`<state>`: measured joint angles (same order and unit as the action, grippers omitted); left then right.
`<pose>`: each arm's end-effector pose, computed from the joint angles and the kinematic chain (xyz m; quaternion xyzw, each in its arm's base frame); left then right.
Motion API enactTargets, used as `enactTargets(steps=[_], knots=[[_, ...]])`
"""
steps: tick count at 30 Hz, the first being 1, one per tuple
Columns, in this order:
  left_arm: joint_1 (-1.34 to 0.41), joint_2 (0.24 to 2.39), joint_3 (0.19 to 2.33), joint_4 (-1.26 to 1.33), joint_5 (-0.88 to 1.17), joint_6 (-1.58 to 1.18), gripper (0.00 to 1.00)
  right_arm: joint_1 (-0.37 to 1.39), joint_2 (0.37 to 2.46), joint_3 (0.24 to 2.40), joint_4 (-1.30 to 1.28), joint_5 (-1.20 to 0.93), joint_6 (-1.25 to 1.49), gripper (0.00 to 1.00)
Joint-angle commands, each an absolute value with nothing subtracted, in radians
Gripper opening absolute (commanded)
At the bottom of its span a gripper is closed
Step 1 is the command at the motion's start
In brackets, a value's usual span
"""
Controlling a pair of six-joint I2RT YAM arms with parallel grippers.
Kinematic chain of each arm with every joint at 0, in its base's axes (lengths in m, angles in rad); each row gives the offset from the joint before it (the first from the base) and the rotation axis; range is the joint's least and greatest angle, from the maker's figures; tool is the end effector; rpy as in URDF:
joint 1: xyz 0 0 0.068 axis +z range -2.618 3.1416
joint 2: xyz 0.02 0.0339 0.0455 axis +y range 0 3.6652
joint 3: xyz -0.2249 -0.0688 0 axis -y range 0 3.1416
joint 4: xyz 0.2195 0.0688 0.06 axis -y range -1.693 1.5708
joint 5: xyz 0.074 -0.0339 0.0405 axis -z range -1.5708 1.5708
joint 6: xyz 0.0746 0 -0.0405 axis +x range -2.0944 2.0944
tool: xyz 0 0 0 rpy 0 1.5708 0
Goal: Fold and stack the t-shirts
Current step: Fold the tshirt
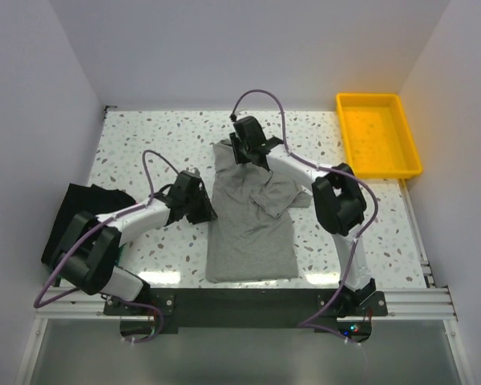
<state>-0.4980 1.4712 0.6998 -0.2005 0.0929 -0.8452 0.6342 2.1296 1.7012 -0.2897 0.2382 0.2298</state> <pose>0.2431 -0.1400 0.1048 -0.1514 0.9425 -0.2181 0.2031 0.3924 0.2668 0.1712 -0.1334 0.8955 0.0737 0.4182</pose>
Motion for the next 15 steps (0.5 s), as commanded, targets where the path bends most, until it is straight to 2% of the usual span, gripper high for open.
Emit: enactTargets(steps=[1,4,8,12,15], knots=[[-0.502,1.421,0.773,-0.230,0.032,-0.815,0.35,0.588,2.175,1.814,-0.276,0.133,0.195,0.37],[-0.502,1.407,0.801,-0.258,0.014,-0.805,0.35,0.554,2.235,1.937,-0.255,0.034,0.160,0.51],[-0.502,1.402,0.818,-0.267,0.023,-0.807,0.35,0.554,2.364,2.182,-0.270,-0.040,0.109,0.63],[-0.503,1.413,0.810,-0.249,0.060,-0.830,0.35,0.555,2.518,2.351,-0.291,-0.090,0.078,0.66],[-0.503,1.413,0.782,-0.209,0.095,-0.854,0.35,0.555,2.553,2.376,-0.284,-0.123,0.078,0.65]])
